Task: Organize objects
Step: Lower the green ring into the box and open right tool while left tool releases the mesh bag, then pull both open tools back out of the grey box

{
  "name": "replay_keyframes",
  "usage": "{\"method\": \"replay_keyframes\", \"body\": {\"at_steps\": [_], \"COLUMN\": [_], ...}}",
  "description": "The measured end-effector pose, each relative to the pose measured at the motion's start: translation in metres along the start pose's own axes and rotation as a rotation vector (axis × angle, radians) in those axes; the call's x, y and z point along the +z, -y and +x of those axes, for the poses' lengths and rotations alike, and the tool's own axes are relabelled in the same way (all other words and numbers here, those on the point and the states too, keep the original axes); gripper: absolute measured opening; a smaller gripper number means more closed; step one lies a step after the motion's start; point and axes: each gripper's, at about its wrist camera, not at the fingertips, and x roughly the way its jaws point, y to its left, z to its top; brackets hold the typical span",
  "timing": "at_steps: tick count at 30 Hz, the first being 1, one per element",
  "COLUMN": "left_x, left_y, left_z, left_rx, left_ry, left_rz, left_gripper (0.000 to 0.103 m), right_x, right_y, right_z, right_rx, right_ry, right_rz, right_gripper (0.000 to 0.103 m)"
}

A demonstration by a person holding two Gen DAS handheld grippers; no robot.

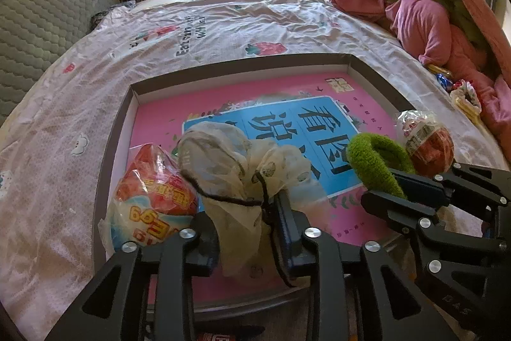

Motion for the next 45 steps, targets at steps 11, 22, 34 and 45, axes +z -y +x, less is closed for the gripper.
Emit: {"method": "replay_keyframes", "body": {"at_steps": [11,22,34,45], "left_x": [-0.002,-0.001,-0.007,-0.016], "left_y": [-0.001,-0.005,0.0,-0.004], "left_z": [-0.009,-0.029,-0.022,-0.032], "left_rx": [0.01,-0.012,0.02,0.009], "left_ry": [-0.001,0.042,0.022,0.028], "left_rz": [0.002,-0.009,0.019,0.012], "left_gripper": [0.049,0.051,0.052,0.052], "right_x": [0.0,-0.001,-0.001,0.001], "right_y": [0.0,-0.006,-0.007,-0.008], "right_z": [-0.001,-0.007,-0.006,-0.01], "right_rx": [0.006,0.014,0.015,0.024], "right_ry": [-0.004,-0.004,-0.007,-0.001], "right_rz": [0.015,-0.001,0.006,0.0], "right_gripper": [0.023,0.024,0.024,0.024]}}
